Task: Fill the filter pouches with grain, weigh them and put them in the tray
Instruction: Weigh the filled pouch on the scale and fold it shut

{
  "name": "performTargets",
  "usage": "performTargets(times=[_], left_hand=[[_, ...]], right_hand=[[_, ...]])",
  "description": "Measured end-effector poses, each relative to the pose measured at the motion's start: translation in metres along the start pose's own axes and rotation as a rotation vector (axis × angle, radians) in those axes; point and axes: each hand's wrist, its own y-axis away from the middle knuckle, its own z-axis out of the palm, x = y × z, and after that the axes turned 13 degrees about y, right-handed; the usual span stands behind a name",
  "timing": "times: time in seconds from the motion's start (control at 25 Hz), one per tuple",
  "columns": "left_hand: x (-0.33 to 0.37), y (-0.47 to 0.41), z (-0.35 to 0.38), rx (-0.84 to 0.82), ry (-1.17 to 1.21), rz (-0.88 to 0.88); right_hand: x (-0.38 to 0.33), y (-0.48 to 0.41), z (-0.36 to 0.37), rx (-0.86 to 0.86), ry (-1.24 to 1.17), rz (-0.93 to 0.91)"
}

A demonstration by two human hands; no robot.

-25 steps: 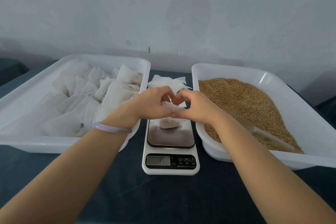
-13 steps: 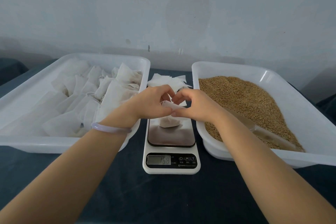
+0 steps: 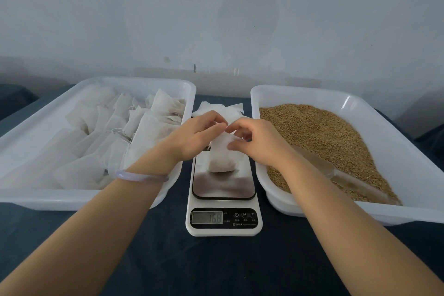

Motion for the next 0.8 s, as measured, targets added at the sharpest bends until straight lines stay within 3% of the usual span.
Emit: performTargets(times=[0.2,0.4,0.56,0.8], left_hand=[[0.012,-0.004,0.003,-0.029,0.312,-0.118],[0.014,-0.012,0.010,-0.359,0.228,-0.233],[0.010,-0.010,0.010,-0.323,0.270,-0.224],[0.013,-0.009,0.008,-0.446,0.270,-0.217]], right_hand=[[-0.002,0.007,-0.009,0.130,-0.145,-0.044],[-0.004,0.009,-0.012,0.220,-0.150,-0.156],[-0.007,0.010,-0.016,0.122,-0.208,-0.186],[-0.005,0.010,-0.018,-0.010,-0.382,-0.112]])
